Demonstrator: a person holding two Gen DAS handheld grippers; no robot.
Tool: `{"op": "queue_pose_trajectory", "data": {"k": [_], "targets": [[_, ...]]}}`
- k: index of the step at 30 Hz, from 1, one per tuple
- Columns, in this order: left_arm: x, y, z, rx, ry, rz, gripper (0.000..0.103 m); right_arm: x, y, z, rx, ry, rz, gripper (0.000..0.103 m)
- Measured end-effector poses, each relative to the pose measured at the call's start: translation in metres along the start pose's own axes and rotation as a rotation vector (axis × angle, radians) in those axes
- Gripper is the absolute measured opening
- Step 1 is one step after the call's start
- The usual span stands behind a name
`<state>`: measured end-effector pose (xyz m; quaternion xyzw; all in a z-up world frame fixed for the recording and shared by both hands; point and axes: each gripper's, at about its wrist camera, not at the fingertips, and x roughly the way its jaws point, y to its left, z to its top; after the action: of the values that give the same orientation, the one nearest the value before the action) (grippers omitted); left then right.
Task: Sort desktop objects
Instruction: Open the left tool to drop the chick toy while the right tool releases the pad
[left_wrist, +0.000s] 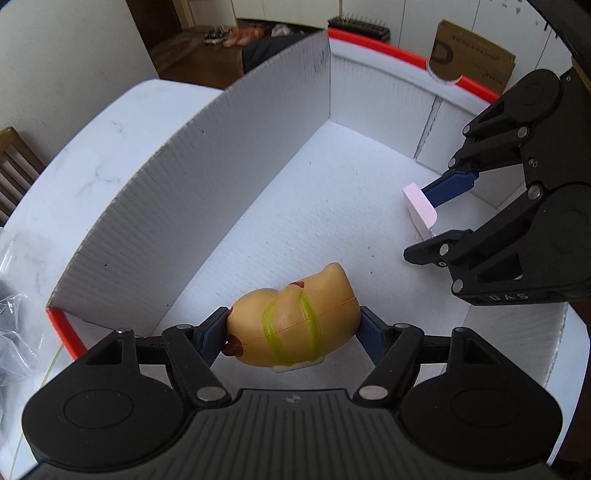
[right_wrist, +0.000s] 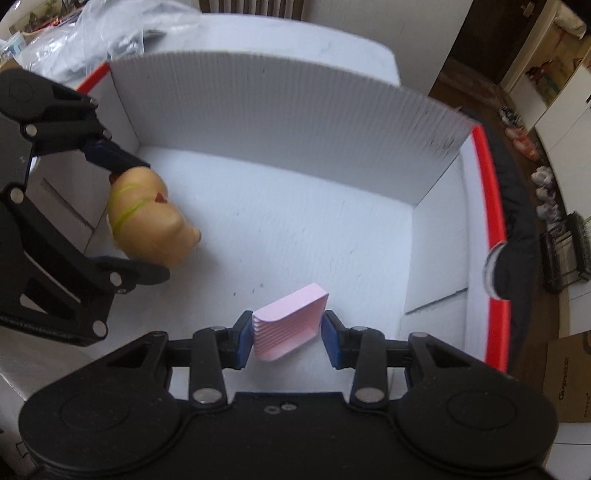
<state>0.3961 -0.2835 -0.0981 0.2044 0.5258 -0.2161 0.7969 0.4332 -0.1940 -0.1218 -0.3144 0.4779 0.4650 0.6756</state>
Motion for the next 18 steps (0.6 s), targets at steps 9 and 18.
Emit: {"op": "queue_pose_trajectory", "data": {"k": [9,18], "targets": [[0.012,-0.004,0.004,0.036,0.115,0.0,0.073,0.012,0.001,0.005,-0.033,0.068,0.004,0.038],[0.013,-0.003,0.005,0.021,0.136,-0.03,0.074,0.001,0.0,0.002,-0.041,0.043,0.015,0.057]]}}
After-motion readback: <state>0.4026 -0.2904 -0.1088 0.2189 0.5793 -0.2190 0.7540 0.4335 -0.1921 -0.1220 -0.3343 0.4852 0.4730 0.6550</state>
